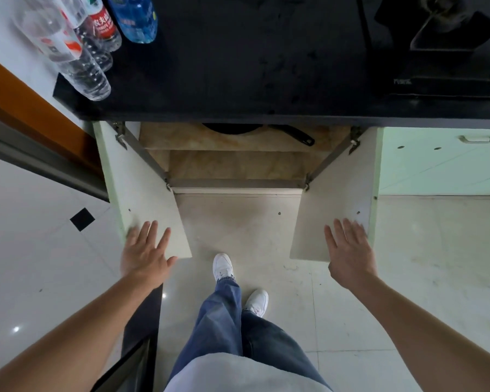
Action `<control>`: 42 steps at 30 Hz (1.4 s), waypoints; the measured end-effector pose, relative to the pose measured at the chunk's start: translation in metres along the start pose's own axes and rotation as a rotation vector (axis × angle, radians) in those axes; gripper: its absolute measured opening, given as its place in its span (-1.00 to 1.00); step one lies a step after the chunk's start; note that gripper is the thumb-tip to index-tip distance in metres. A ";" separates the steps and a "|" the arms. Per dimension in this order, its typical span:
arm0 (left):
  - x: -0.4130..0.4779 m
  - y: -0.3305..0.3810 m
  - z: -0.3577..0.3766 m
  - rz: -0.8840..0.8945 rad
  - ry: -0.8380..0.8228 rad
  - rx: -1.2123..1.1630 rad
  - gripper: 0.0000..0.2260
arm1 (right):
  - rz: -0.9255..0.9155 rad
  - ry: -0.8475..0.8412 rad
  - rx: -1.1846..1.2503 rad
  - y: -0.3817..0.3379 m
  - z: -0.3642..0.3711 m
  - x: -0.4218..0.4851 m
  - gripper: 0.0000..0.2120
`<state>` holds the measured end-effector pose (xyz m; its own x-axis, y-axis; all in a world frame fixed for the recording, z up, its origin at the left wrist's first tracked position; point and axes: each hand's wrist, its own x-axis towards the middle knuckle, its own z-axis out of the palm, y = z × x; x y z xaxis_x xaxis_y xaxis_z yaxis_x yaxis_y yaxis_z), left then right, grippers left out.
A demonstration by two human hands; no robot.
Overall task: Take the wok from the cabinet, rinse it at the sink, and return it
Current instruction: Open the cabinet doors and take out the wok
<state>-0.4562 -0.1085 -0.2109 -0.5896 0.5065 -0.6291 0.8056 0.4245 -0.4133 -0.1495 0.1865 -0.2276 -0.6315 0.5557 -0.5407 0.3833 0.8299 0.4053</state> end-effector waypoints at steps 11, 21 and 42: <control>0.008 -0.029 0.034 -0.166 -0.181 -0.132 -0.34 | 0.059 -0.160 0.118 0.032 0.018 0.008 -0.29; 0.048 -0.013 -0.014 -0.031 -0.012 -0.329 -0.38 | 0.066 -0.052 0.304 0.011 -0.027 0.062 -0.30; 0.242 0.163 -0.142 0.369 0.524 -0.517 -0.31 | 0.237 0.568 0.896 0.036 -0.029 0.308 -0.44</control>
<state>-0.4759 0.1904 -0.3371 -0.3456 0.9115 -0.2230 0.9000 0.3893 0.1962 -0.3495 0.3863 -0.3586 -0.6079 0.7940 -0.0066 0.7437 0.5664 -0.3552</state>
